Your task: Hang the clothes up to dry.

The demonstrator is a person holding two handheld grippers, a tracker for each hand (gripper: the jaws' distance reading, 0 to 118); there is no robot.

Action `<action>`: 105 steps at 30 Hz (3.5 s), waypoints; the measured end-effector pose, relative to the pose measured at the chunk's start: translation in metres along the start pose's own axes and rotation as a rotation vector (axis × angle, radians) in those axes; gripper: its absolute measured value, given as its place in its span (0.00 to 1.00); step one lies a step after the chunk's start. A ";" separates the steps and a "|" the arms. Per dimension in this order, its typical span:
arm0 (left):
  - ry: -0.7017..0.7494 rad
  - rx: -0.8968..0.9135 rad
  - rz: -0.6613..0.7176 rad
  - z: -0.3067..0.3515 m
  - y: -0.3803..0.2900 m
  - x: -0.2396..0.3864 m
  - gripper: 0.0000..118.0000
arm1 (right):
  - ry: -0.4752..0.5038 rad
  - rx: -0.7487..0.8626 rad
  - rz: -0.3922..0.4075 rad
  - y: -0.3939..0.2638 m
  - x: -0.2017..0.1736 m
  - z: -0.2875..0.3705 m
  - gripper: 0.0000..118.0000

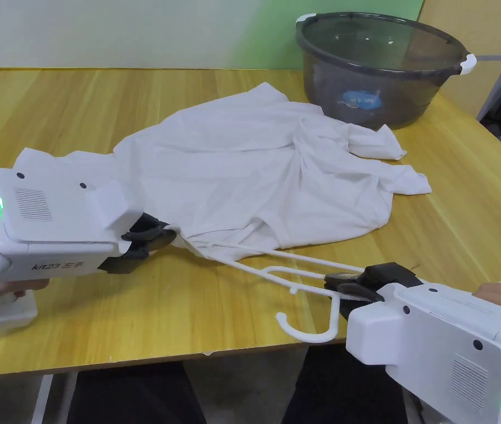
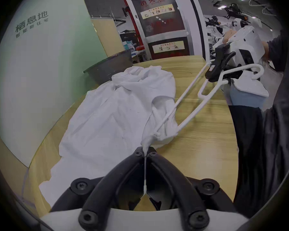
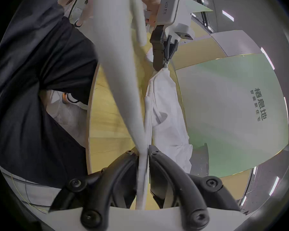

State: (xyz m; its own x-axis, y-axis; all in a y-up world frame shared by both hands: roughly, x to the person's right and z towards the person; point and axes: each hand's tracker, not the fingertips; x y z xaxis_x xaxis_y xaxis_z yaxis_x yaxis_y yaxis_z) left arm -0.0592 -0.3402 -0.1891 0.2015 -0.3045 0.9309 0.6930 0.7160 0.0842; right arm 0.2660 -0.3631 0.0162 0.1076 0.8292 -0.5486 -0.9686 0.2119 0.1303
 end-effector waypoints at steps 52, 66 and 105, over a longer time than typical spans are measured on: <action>-0.014 0.201 0.028 -0.012 0.022 0.023 0.00 | 0.333 0.249 -1.063 -0.029 0.078 -0.033 0.08; -0.038 0.243 0.067 -0.013 0.008 0.010 0.00 | 0.434 0.221 -0.996 0.003 0.108 -0.076 0.08; 0.071 0.362 0.275 0.038 -0.005 -0.014 0.00 | 0.413 0.651 -0.943 0.014 0.127 -0.128 0.08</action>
State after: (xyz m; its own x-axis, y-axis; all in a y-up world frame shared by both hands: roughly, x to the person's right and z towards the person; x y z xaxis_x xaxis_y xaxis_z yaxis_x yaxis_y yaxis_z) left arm -0.0923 -0.3157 -0.1887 0.4003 -0.1057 0.9103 0.3234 0.9457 -0.0324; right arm 0.2374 -0.3216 -0.1575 0.5141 0.0078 -0.8577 -0.2421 0.9606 -0.1364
